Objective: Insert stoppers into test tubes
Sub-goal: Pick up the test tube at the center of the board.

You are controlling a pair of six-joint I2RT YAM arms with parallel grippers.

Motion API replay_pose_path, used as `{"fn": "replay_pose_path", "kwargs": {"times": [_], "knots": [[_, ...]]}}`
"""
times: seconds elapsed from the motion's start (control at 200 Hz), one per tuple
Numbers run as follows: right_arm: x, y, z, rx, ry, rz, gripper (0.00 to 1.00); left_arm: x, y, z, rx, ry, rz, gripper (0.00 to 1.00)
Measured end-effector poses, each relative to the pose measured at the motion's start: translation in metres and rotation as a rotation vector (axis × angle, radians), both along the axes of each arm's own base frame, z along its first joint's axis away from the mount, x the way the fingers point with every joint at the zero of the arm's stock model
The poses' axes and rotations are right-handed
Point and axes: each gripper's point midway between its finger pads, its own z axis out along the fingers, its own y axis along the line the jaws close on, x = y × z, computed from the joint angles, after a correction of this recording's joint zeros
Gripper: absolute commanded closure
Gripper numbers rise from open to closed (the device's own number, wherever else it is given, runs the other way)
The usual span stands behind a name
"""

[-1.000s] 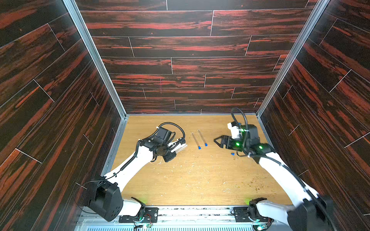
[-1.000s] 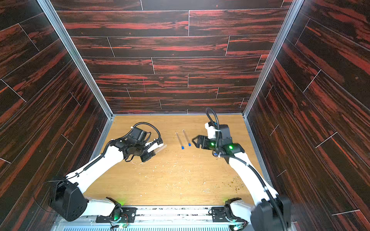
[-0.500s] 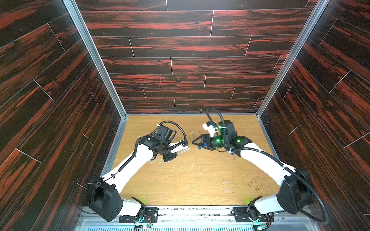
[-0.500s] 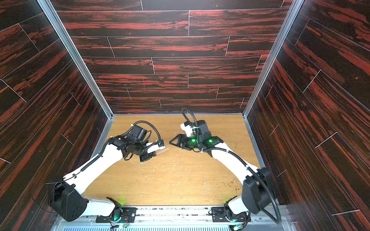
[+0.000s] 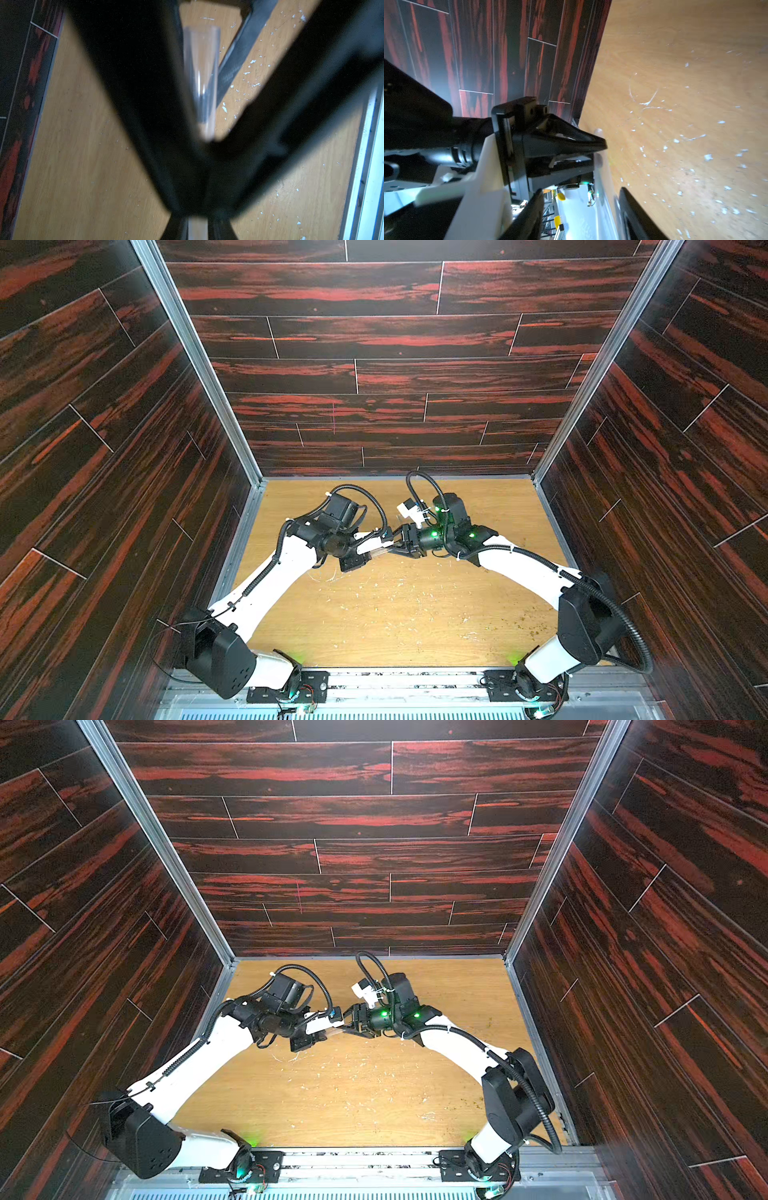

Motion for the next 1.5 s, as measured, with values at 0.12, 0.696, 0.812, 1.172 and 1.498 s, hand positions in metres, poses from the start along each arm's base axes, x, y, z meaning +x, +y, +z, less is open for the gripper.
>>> {"fn": "replay_pose_path", "kwargs": {"times": [0.12,0.696,0.812,1.172,1.498], "knots": [[-0.001,0.004,-0.002,0.014,0.011,0.019,0.52,-0.003,-0.006,0.005,-0.004,-0.008,-0.026,0.85],[-0.005,0.012,-0.019,0.006,0.061,0.058,0.78,-0.005,-0.012,0.009,0.006,-0.006,-0.054,0.85],[-0.004,0.012,-0.022,-0.004,0.07,0.051,0.83,-0.005,-0.013,0.009,0.008,0.001,-0.054,0.85],[-0.006,0.012,-0.022,-0.005,0.064,0.056,0.89,-0.003,-0.014,0.01,-0.004,0.002,-0.029,0.41],[0.002,-0.017,-0.035,-0.017,0.081,-0.014,0.9,-0.001,-0.007,0.027,-0.076,0.021,0.095,0.15]]}}
